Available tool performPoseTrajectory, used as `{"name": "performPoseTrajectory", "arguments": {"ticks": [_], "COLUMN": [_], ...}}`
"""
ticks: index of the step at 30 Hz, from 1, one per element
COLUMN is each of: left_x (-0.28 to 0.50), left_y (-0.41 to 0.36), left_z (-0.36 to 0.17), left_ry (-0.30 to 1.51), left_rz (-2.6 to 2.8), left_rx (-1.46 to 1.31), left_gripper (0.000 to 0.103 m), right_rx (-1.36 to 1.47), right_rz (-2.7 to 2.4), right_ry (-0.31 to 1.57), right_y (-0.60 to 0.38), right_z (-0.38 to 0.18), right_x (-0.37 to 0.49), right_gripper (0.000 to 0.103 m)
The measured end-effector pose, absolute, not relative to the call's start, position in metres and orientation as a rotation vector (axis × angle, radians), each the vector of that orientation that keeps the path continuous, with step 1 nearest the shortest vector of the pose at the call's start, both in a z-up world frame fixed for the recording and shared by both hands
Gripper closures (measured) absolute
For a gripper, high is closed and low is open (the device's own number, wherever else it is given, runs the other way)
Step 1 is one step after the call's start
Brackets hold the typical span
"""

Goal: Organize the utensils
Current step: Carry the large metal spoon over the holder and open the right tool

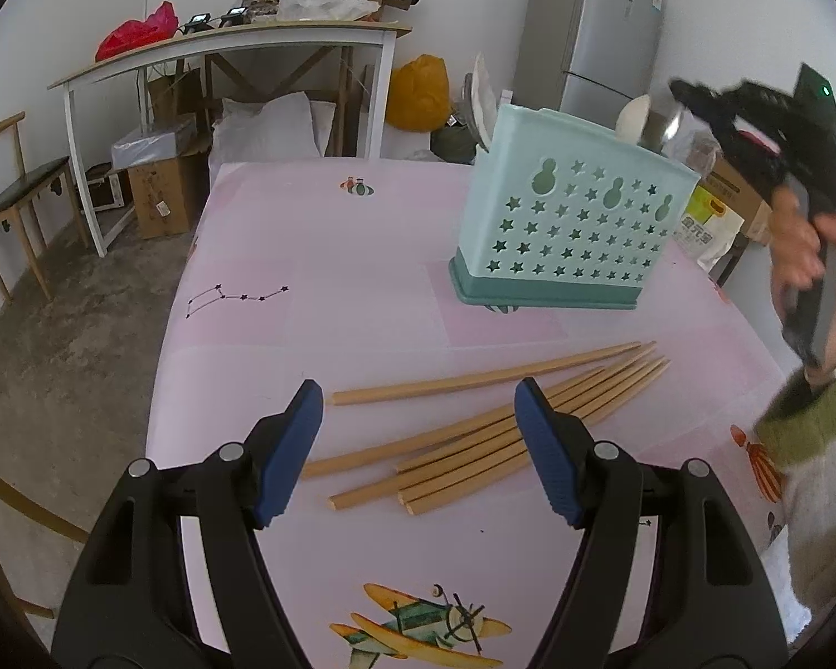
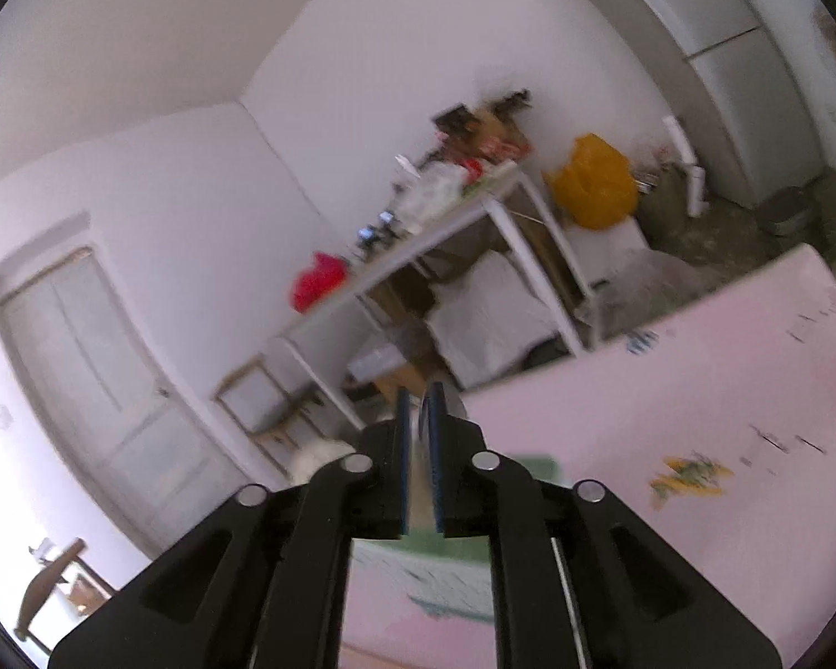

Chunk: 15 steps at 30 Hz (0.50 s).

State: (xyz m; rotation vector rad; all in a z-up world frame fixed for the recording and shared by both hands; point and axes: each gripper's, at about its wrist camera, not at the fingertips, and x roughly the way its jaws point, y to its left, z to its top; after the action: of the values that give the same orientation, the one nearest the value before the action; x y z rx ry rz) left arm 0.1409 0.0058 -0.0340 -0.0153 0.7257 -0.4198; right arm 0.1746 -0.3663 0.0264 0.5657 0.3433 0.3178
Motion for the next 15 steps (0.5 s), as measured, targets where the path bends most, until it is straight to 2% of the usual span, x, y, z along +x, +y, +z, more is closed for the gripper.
{"name": "performPoseTrajectory", "arguments": {"ticks": [1, 2, 3, 10, 15], "left_x": [0.141, 0.141, 0.141, 0.147, 0.176], "left_y": [0.006, 0.006, 0.007, 0.008, -0.005], "left_z": [-0.033, -0.033, -0.031, -0.016, -0.014], "left_ry": [0.725, 0.722, 0.718, 0.696, 0.739], "left_rz": [-0.418, -0.417, -0.415, -0.401, -0.351], "left_rx": [-0.02, -0.022, -0.023, -0.039, 0.047], "left_gripper": [0.035, 0.035, 0.035, 0.036, 0.052], "right_rx": [0.564, 0.563, 0.561, 0.593, 0.604], "right_rz": [0.304, 0.288, 0.269, 0.209, 0.241], "right_ry": [0.348, 0.348, 0.341, 0.322, 0.518], "right_y": [-0.368, -0.37, -0.372, -0.384, -0.356], "right_z": [0.025, 0.024, 0.025, 0.024, -0.006], "right_x": [0.169, 0.164, 0.157, 0.11, 0.091], "right_gripper": [0.078, 0.065, 0.06, 0.058, 0.058]}}
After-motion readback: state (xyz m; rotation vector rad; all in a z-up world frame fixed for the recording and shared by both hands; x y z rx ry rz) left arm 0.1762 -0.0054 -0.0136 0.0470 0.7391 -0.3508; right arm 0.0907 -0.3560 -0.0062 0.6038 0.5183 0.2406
